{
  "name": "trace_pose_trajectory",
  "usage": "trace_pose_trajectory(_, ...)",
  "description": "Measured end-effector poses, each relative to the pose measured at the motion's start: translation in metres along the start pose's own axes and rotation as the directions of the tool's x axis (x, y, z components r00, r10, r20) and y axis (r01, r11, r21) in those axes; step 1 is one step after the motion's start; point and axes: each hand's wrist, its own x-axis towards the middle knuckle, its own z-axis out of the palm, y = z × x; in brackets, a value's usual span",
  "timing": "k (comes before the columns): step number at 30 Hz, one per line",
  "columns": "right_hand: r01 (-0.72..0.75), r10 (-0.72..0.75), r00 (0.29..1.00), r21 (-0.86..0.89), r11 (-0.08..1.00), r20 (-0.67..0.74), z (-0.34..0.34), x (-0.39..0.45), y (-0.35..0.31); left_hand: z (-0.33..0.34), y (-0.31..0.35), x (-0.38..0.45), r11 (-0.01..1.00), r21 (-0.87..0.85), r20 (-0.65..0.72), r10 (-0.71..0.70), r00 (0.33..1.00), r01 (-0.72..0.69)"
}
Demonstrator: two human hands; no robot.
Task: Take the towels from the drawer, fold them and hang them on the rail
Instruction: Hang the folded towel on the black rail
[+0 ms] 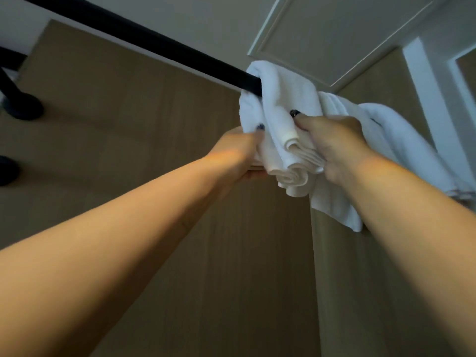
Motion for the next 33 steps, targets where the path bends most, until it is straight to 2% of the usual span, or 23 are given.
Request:
trace_pose_trajectory(3, -0.185, 0.171, 0.982, 0.216, 0.959, 0.083, 0.0, -0.007, 0.015, 0.008, 0.016, -0.001, 0.996, 0.055, 0.009, -0.068, 0.998, 0.068)
trace_pose_trajectory(5, -0.261, 0.189, 0.959, 0.389, 0.883, 0.213, 0.004, -0.011, 0.027, 0.013, 0.024, -0.002, 0.983, 0.166, 0.018, -0.084, 0.996, 0.08)
trace_pose_trajectory(7, -0.341, 0.175, 0.924, 0.529, 0.777, 0.339, 0.006, -0.019, 0.039, 0.018, 0.025, -0.001, 0.956, 0.279, -0.039, -0.082, 0.996, 0.09)
trace_pose_trajectory(10, -0.435, 0.188, 0.886, 0.617, 0.655, 0.425, 0.006, -0.025, 0.058, 0.02, 0.02, 0.004, 0.927, 0.362, -0.105, -0.066, 0.992, 0.1)
trace_pose_trajectory(13, -0.477, 0.194, 0.866, 0.644, 0.598, 0.461, 0.009, -0.029, 0.067, 0.013, 0.012, 0.006, 0.953, 0.289, -0.065, -0.07, 0.995, 0.086)
trace_pose_trajectory(16, -0.433, 0.218, 0.895, 0.647, 0.627, 0.388, 0.012, -0.028, 0.069, 0.002, 0.004, 0.006, 0.959, 0.278, -0.031, -0.054, 0.998, 0.06)
trace_pose_trajectory(24, -0.253, 0.212, 0.968, 0.559, 0.79, 0.138, 0.017, -0.026, 0.076, 0.002, -0.011, -0.005, 0.968, 0.252, -0.16, 0.025, 0.987, 0.016)
trace_pose_trajectory(29, -0.352, 0.204, 0.924, 0.514, 0.782, 0.323, 0.009, -0.025, 0.078, 0.009, -0.005, -0.012, 0.94, 0.335, -0.188, 0.001, 0.982, 0.063)
trace_pose_trajectory(33, -0.332, 0.155, 0.909, 0.447, 0.831, 0.387, -0.002, -0.021, 0.072, 0.016, 0.003, -0.016, 0.906, 0.406, -0.212, -0.031, 0.977, 0.117)
